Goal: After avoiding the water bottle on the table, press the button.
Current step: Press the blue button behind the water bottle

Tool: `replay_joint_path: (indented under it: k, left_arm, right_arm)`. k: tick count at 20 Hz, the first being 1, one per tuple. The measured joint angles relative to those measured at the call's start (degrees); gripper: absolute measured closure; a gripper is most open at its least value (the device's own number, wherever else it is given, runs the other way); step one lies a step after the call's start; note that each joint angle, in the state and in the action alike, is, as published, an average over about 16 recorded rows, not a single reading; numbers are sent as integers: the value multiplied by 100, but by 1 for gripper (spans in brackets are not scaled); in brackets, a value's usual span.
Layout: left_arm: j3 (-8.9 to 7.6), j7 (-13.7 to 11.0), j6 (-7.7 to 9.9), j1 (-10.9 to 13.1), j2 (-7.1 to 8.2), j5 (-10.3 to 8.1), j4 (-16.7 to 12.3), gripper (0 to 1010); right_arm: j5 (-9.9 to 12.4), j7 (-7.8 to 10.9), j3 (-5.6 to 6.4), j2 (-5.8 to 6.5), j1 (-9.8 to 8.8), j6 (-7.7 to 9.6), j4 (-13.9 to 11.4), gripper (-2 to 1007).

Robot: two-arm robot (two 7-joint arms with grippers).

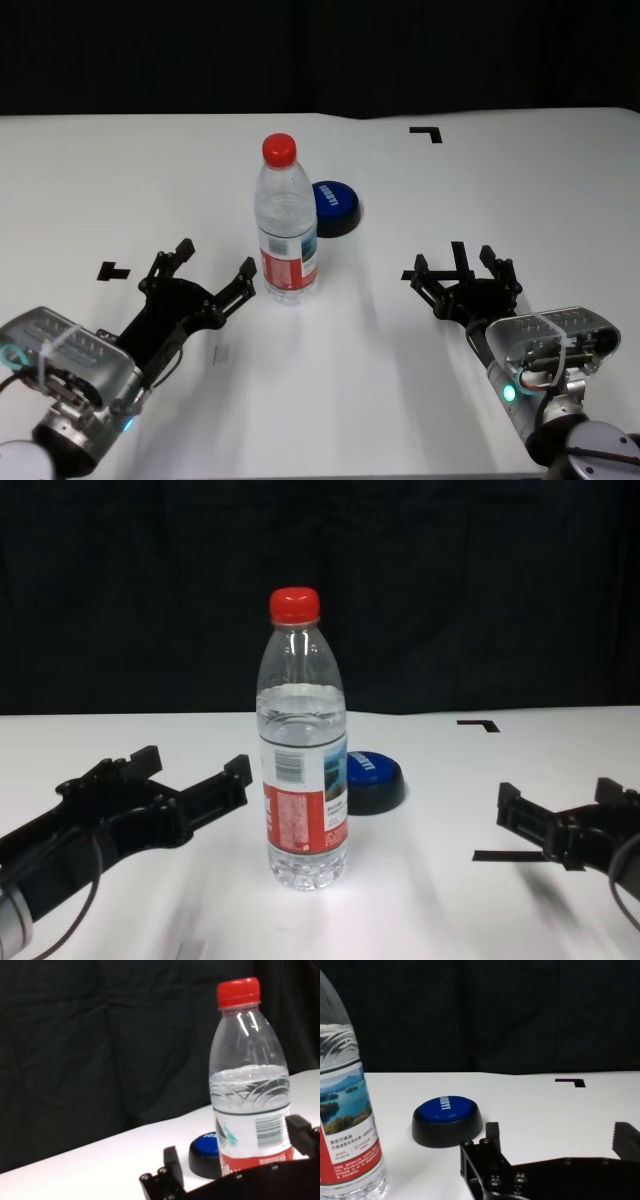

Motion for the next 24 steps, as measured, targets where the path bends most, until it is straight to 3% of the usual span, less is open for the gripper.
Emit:
replay_joint_path:
  k: [24]
  left_arm:
    - [225,-134,-22,-479,11,-107,468,7]
  right_arm:
    - [0,0,0,0,0,0,0,2]
